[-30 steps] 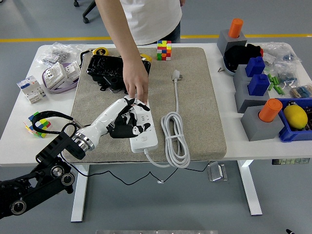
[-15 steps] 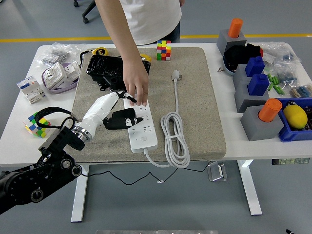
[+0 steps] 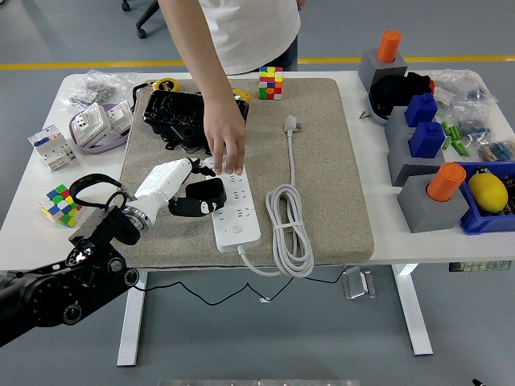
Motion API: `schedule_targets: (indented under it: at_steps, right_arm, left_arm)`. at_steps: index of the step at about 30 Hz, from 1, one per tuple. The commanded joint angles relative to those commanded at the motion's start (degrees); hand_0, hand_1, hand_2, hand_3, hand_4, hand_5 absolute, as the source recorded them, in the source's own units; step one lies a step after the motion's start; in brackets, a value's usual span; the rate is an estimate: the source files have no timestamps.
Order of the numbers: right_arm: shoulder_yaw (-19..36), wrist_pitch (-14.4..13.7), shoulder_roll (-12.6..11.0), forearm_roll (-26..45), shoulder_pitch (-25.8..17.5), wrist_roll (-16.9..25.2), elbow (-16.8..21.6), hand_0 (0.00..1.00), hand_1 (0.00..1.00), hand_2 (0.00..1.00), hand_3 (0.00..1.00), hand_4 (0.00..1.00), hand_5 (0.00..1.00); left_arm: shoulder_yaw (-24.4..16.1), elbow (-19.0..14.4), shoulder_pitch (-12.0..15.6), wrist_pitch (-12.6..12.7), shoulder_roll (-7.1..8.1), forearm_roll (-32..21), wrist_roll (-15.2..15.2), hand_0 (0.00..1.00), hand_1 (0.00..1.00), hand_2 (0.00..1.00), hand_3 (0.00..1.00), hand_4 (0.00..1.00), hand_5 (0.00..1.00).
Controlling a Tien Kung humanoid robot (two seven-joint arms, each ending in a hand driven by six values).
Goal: Put the plug near the board,insert it into the board,press the button,pull the plug out
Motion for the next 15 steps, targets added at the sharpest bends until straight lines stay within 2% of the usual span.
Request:
schedule_targets:
  at_steps: [1, 2, 7, 8, 13, 14, 15]
  right_arm:
    - [-0.02, 0.0, 0.0, 0.0, 0.01, 0.0, 0.01, 0.601, 0.647, 0.668, 0.56, 0.953, 0.506]
    - [-0.03, -0.01, -0.01, -0.01, 0.02, 0.0, 0.03, 0.601, 0.644, 0.667, 0.56, 0.953, 0.506]
    - [-0.04, -0.04, -0.03, 0.01, 0.04, 0.02, 0.09, 0.601, 0.644, 0.667, 0.56, 0.953, 0.506]
    - [-0.07, -0.04, -0.04, 0.02, 0.03, 0.01, 0.07, 0.601, 0.645, 0.668, 0.56, 0.953, 0.507]
    - [-0.07, -0.02, -0.05, 0.0, -0.03, -0.01, 0.0, 0.601, 0.645, 0.668, 0.56, 0.953, 0.507]
    - [-0.05, -0.01, -0.03, 0.0, -0.04, -0.01, -0.02, 0.6, 0.645, 0.667, 0.559, 0.953, 0.507]
    - [-0.02, -0.01, -0.03, -0.01, -0.05, -0.01, 0.0, 0.6, 0.645, 0.667, 0.559, 0.953, 0.507]
  left_arm:
    - [0.17, 0.26, -0.14, 0.06, -0.12, -0.16, 0.19, 0.686, 0.689, 0.651, 0.642, 0.934, 0.306]
    - [0.46, 0.73, -0.36, 0.0, -0.34, -0.12, 0.65, 0.574, 0.616, 0.575, 0.624, 0.899, 0.307]
    - [1.34, 1.78, -0.9, -0.28, -0.71, -0.99, 1.15, 0.574, 0.616, 0.575, 0.624, 0.899, 0.307]
    - [1.38, 1.83, -0.91, -0.27, -0.73, -0.88, 1.18, 0.442, 0.514, 0.514, 0.567, 0.761, 0.253]
    - [1.72, 1.86, -1.13, 0.22, -0.75, -0.99, 0.71, 0.442, 0.514, 0.514, 0.567, 0.761, 0.253]
    - [1.83, 1.87, -1.18, 0.36, -0.77, -1.03, 0.58, 0.354, 0.401, 0.404, 0.521, 0.655, 0.181]
    - [1.99, 1.86, -1.24, 0.49, -0.8, -0.83, 0.63, 0.354, 0.401, 0.404, 0.521, 0.655, 0.181]
